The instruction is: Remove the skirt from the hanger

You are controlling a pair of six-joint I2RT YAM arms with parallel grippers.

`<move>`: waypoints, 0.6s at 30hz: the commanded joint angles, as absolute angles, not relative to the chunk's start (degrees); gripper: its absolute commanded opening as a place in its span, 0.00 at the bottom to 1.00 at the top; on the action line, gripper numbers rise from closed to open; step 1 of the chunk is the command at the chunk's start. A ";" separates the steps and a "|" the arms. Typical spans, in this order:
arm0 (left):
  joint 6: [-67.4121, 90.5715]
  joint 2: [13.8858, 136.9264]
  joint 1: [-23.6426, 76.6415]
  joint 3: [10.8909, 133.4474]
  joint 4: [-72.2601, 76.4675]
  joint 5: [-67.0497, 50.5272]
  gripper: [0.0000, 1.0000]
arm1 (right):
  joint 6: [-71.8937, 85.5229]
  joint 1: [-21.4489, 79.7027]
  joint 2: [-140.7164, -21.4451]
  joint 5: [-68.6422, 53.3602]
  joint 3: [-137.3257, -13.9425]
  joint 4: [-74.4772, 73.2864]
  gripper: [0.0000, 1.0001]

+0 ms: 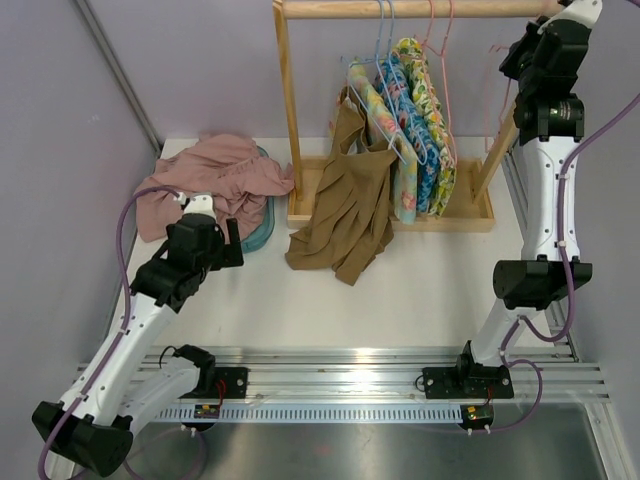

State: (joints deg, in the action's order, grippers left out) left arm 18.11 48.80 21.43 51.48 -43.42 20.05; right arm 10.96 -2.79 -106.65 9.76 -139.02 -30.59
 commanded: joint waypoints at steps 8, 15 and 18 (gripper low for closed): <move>18.37 48.96 22.76 52.47 -41.22 21.09 0.99 | 13.80 -3.43 -98.09 10.89 -121.82 -23.73 0.20; 18.63 48.87 22.85 53.26 -41.83 21.27 0.99 | 15.46 -3.60 -94.49 8.63 -125.51 -26.98 0.99; 19.25 48.08 23.03 53.70 -44.11 21.62 0.99 | 17.57 -3.60 -92.73 1.25 -125.51 -27.77 0.99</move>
State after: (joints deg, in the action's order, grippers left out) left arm 18.28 49.12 22.63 51.51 -43.97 20.14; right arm 14.96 -3.40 -97.41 7.46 -122.58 -27.31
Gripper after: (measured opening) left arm 0.987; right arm 0.984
